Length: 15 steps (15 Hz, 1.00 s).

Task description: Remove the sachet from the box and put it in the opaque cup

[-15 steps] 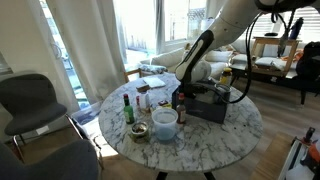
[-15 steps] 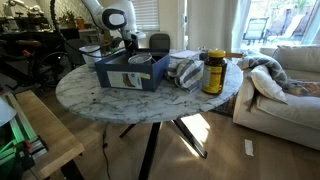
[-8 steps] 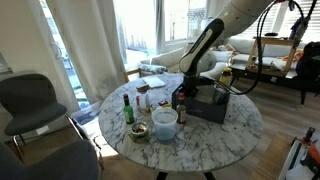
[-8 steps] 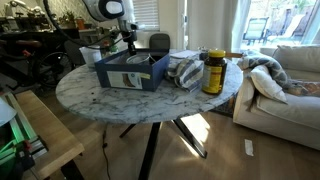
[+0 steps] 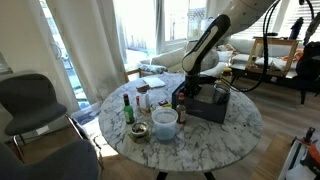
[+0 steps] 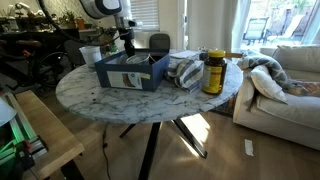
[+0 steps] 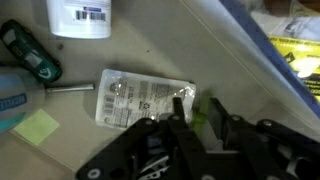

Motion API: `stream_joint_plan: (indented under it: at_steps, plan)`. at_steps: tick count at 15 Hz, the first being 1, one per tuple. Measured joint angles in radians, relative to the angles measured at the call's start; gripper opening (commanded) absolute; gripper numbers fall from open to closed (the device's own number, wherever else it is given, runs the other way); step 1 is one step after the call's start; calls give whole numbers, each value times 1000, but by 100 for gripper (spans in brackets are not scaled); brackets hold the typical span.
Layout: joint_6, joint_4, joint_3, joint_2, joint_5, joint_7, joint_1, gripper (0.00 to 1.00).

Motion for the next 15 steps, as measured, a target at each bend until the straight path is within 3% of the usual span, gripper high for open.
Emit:
stream_joint_plan:
  at_steps: [5, 8, 13, 14, 15]
  plan:
    - [85, 49, -17, 98, -25, 63, 17, 100]
    - [80, 80, -62, 127, -75, 118, 41, 98]
    - [82, 125, -59, 182, -79, 122, 58, 90]
    - [80, 132, -59, 188, -79, 123, 65, 71]
    - [78, 136, -59, 194, -79, 123, 70, 65]
